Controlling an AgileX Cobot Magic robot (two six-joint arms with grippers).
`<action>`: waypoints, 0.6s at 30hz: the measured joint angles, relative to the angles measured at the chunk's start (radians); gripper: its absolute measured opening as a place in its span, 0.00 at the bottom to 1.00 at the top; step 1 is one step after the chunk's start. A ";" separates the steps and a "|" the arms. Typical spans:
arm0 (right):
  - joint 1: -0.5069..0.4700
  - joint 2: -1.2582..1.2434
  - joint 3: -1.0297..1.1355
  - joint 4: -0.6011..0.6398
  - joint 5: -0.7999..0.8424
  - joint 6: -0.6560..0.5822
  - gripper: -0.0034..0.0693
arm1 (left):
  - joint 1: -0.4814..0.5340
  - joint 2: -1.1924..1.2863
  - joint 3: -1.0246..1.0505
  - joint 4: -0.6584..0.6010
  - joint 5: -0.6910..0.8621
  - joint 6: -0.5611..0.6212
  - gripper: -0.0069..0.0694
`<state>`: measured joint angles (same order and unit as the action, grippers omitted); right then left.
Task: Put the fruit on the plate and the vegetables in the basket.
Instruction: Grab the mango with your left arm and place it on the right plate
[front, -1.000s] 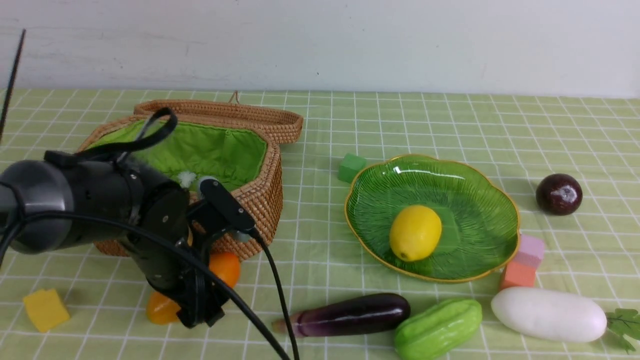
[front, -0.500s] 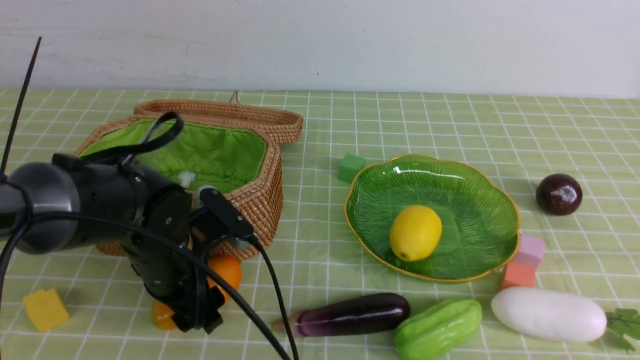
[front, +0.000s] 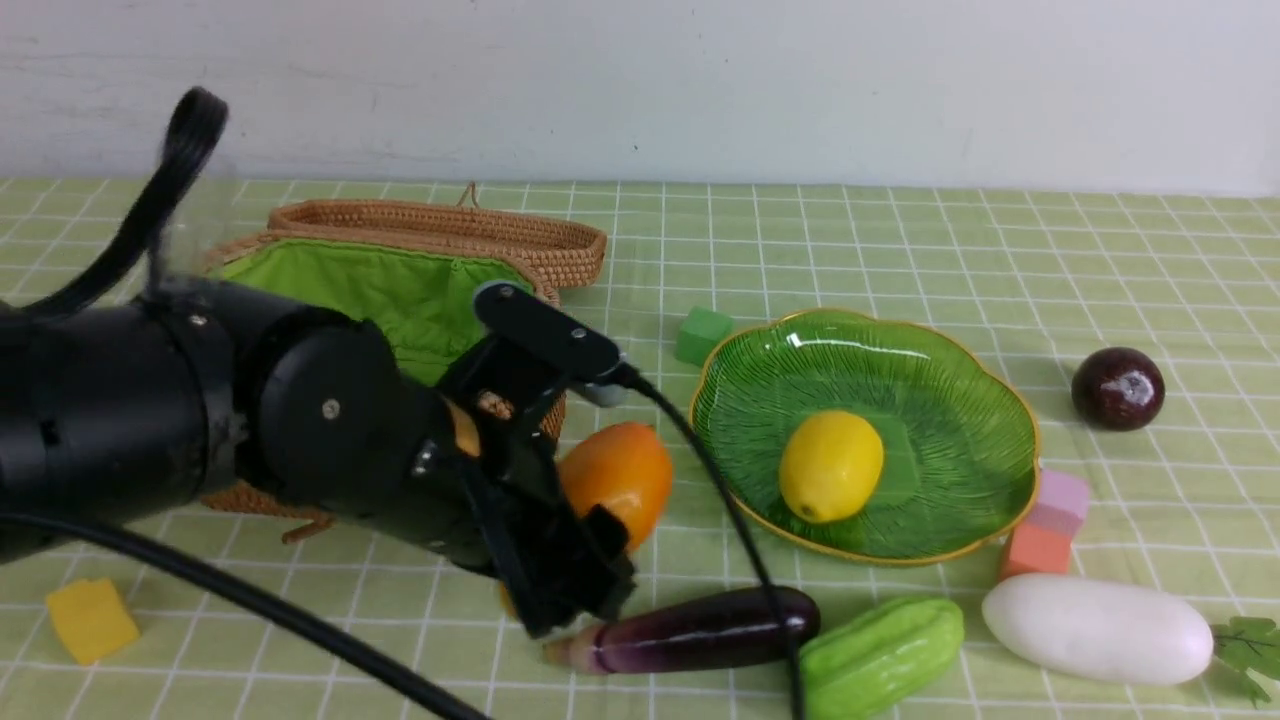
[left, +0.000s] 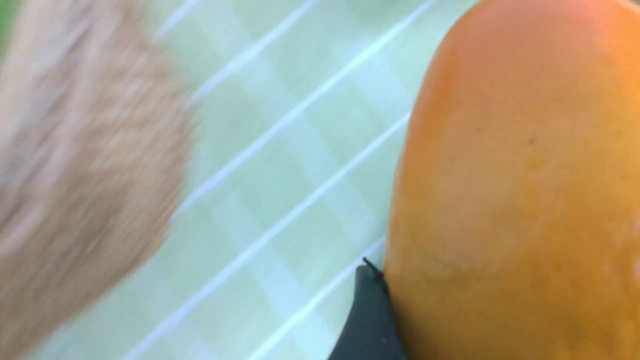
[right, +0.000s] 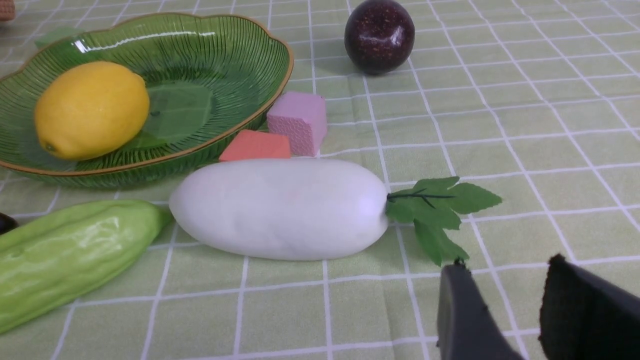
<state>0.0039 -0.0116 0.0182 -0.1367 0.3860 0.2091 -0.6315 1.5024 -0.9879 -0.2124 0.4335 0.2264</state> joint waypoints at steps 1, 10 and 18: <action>0.000 0.000 0.000 0.000 0.000 0.000 0.38 | -0.029 0.004 0.000 -0.013 -0.064 0.014 0.80; 0.000 0.000 0.000 0.000 0.000 0.000 0.38 | -0.122 0.196 -0.322 -0.075 -0.098 0.037 0.80; 0.000 0.000 0.000 0.000 0.000 0.000 0.38 | -0.122 0.499 -0.819 -0.038 0.205 -0.132 0.80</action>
<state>0.0039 -0.0116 0.0182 -0.1367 0.3860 0.2091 -0.7535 2.0016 -1.8071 -0.2505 0.6387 0.0944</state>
